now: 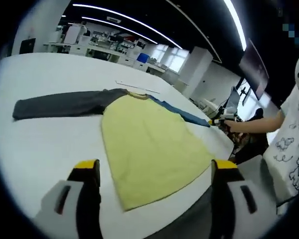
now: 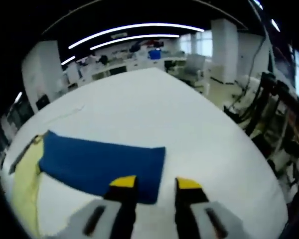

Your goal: Fold the garment on the visible template until the final outline fits inside the template.

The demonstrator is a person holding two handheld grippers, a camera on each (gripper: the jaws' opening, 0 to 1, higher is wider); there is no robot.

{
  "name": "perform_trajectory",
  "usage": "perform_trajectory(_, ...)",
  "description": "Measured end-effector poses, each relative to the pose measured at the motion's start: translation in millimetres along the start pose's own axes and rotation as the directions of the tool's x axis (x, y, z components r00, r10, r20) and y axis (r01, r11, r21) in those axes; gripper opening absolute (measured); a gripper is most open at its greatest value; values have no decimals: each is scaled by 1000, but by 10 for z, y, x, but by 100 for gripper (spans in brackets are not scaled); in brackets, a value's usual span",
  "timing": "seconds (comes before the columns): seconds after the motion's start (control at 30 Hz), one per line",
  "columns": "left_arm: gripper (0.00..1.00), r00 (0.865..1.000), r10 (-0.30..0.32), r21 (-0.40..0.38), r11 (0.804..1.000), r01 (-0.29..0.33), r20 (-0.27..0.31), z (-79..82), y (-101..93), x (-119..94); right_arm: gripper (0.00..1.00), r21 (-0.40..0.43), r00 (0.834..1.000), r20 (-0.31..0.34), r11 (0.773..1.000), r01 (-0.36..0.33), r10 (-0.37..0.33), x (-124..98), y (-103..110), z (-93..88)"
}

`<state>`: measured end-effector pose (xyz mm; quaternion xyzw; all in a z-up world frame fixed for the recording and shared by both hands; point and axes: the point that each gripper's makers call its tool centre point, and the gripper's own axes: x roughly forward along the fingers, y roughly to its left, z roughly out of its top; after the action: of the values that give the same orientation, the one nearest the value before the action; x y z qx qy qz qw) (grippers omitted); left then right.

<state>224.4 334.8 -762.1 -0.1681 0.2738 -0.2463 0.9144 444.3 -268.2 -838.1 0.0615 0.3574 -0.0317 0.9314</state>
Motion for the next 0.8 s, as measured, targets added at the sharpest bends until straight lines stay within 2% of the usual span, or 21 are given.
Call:
perform_trajectory(0.07,89,1000,0,-3,1000,0,4,17,25,-3,17,-23,999,-35,1000,-9,8,52,25,-51)
perform_trajectory(0.1,89,1000,1,-4,1000,-1,7,22,38,-7,16,-16,999,-33,1000,-14,13,64,48,-44)
perform_trajectory(0.13,89,1000,2,-6,1000,-2,9,26,44,-7,16,-82,1000,-4,996,-25,24,27,48,24)
perform_trajectory(0.17,89,1000,5,-7,1000,-5,10,29,58,-11,16,-27,1000,-21,1000,-3,3,3,32,-15)
perform_trajectory(0.2,89,1000,6,-8,1000,-6,11,30,61,-11,13,-12,1000,-15,1000,-10,10,-14,52,-19)
perform_trajectory(0.3,89,1000,3,-16,1000,-3,9,8,69,-10,2,-26,1000,-28,1000,0,-1,-44,44,-53)
perform_trajectory(0.4,88,1000,6,-10,1000,-6,6,11,67,-19,0,-5,1000,-29,1000,-6,6,-25,40,-63)
perform_trajectory(0.5,88,1000,5,-13,1000,-5,12,19,59,-28,0,-47,999,-35,999,25,-27,-45,-8,-77)
perform_trajectory(0.67,88,1000,11,-23,1000,-11,20,29,84,-45,0,5,999,-46,1000,30,-30,-22,-60,-98)
perform_trajectory(0.8,87,1000,13,-19,1000,-13,21,27,81,-41,0,2,999,-37,1000,28,-27,-67,-16,-80)
